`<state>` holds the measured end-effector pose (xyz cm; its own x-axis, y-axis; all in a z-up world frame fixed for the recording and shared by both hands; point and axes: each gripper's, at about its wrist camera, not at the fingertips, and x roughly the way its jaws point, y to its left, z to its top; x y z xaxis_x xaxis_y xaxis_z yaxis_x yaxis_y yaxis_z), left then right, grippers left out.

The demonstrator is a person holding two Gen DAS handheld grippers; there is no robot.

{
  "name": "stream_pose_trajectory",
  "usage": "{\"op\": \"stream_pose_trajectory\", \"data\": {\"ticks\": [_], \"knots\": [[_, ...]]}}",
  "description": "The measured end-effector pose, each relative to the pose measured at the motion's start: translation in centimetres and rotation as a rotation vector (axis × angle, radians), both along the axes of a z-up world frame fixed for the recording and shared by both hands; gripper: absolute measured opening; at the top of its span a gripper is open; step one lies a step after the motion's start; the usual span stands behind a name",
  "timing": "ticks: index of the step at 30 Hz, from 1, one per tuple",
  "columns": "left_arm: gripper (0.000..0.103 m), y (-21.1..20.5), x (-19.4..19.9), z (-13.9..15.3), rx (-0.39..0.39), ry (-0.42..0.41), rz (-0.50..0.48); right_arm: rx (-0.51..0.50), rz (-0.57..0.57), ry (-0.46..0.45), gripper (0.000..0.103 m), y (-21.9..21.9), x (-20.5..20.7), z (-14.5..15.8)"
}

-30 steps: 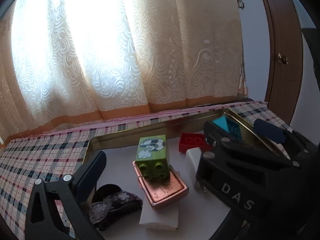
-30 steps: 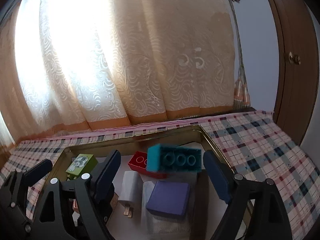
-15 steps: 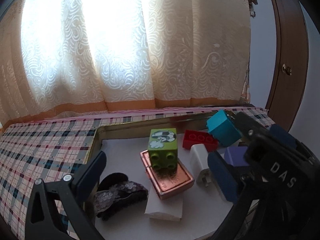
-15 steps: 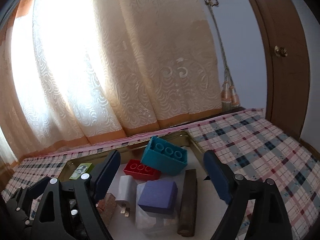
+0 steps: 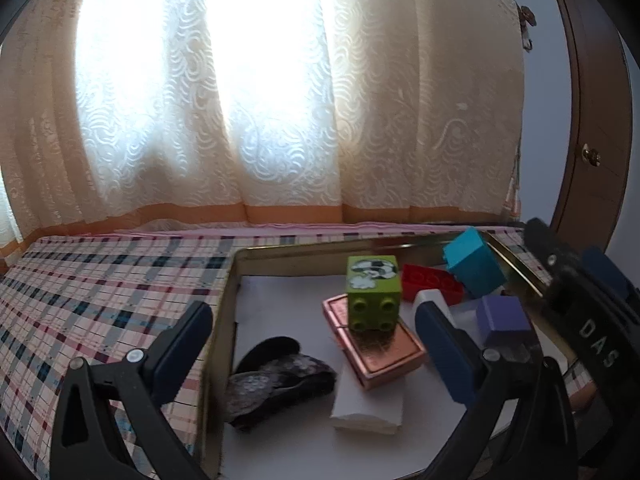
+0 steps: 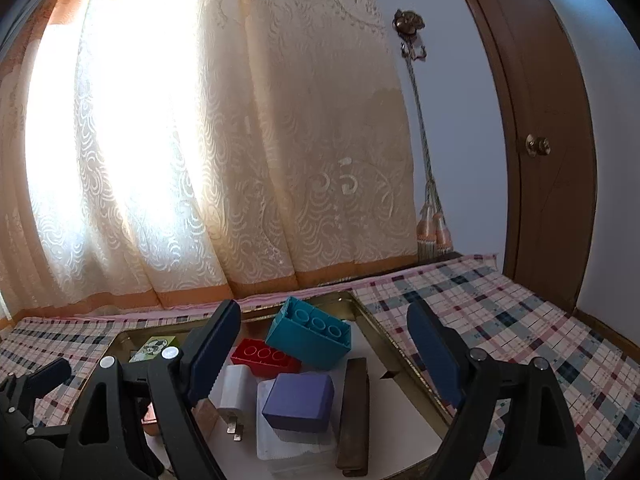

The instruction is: Organize rigid objects

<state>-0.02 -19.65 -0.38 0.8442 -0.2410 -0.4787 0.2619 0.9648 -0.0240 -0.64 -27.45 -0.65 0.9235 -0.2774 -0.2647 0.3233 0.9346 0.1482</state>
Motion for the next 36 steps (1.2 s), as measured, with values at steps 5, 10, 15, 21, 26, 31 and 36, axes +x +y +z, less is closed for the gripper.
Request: {"op": "stream_pose_trajectory", "data": {"ticks": [5, 10, 15, 21, 26, 31, 36], "knots": [[0.103, 0.9, -0.3, -0.2, -0.014, -0.007, 0.019, 0.006, -0.022, -0.034, 0.087, -0.4, -0.8, 0.1], [0.103, 1.7, -1.1, 0.0, -0.034, -0.042, 0.028, -0.014, -0.026, -0.044, 0.087, -0.2, -1.6, 0.2], [0.103, 2.2, -1.9, 0.3, -0.027, -0.060, 0.032, -0.049, -0.022, -0.048, 0.087, 0.5, -3.0, 0.3], [0.103, 3.0, -3.1, 0.7, -0.024, -0.085, 0.032, -0.086, -0.018, -0.073, 0.087, 1.6, -5.0, 0.6], [0.103, 4.0, -3.9, 0.9, -0.032, -0.103, 0.036, -0.104, -0.002, -0.063, 0.087, 2.5, -5.7, 0.6], [0.103, 4.4, -4.5, 1.0, -0.026, -0.127, 0.032, -0.113, -0.010, -0.070, 0.087, 3.0, -6.5, 0.7], [0.103, 4.6, -5.1, 1.1, -0.021, -0.143, 0.024, -0.111, -0.032, -0.103, 0.087, 3.0, -7.4, 0.8]]}}
